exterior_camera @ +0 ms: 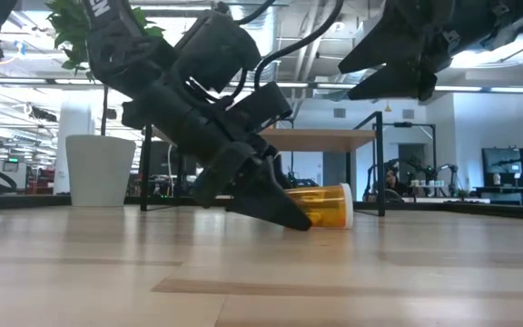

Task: Pick and place medicine bottles onto shelf by color
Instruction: Put the top large orange pill bottle on the shelf

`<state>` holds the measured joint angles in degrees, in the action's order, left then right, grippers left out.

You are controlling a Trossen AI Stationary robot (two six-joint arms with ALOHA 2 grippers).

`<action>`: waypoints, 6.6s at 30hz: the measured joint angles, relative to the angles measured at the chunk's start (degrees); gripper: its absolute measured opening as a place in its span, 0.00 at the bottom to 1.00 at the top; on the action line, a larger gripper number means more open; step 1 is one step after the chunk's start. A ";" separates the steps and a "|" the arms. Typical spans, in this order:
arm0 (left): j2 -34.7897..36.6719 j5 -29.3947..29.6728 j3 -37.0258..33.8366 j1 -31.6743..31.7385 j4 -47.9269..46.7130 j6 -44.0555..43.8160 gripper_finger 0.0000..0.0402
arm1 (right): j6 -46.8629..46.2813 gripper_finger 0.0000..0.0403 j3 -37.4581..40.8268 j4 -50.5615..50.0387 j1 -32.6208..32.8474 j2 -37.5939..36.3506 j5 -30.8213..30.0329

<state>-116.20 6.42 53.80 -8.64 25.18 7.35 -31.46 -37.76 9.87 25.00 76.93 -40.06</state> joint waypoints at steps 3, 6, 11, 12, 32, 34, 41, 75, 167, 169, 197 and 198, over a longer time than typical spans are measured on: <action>0.79 -0.01 -0.07 -0.03 -1.23 -0.31 0.52 | 0.04 0.78 0.00 -0.23 0.41 0.02 -0.02; 2.06 -0.23 -0.25 -0.03 -3.00 -0.36 0.44 | 0.51 0.78 0.00 -0.28 1.31 -0.41 -0.01; 7.12 -1.02 -1.50 0.01 -3.54 -1.54 0.37 | 2.51 0.78 0.04 1.16 3.77 -2.89 -0.48; 8.29 -1.56 -2.15 0.01 -2.50 -1.93 0.37 | 3.38 0.78 0.02 2.15 4.37 -3.39 -0.86; 17.77 -11.15 -23.83 -1.26 51.18 -10.46 0.41 | 32.12 0.78 -0.01 36.68 6.91 5.56 -2.90; 17.76 -11.13 -23.42 -1.56 50.59 -10.40 0.42 | 31.96 0.78 -0.17 37.14 5.20 6.68 -2.22; 17.77 -10.64 -23.34 -1.71 50.45 -10.31 0.43 | 29.13 0.78 -2.25 37.41 1.36 7.84 5.77; 17.73 -11.26 -22.08 -1.76 47.61 -11.50 0.43 | 23.99 0.78 -12.34 25.27 -3.39 13.58 15.24; 21.07 -14.15 -21.73 1.41 34.13 -18.94 0.76 | 17.94 0.56 -41.74 -47.69 -41.11 -3.04 26.87; 21.07 -14.15 -21.73 1.16 34.24 -19.01 0.76 | 17.87 0.56 -43.22 -48.76 -45.62 -1.16 31.34; 21.00 -14.17 -21.75 1.15 31.12 -18.10 0.76 | 21.60 0.56 -54.88 -54.87 -60.83 23.84 41.27; 21.00 -14.16 -21.75 1.15 31.11 -18.10 0.76 | 21.59 0.56 -54.88 -55.19 -60.83 24.14 41.31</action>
<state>-95.20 -7.74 32.05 -7.49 56.29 -10.74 -9.87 -92.64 -45.32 -35.83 101.07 1.26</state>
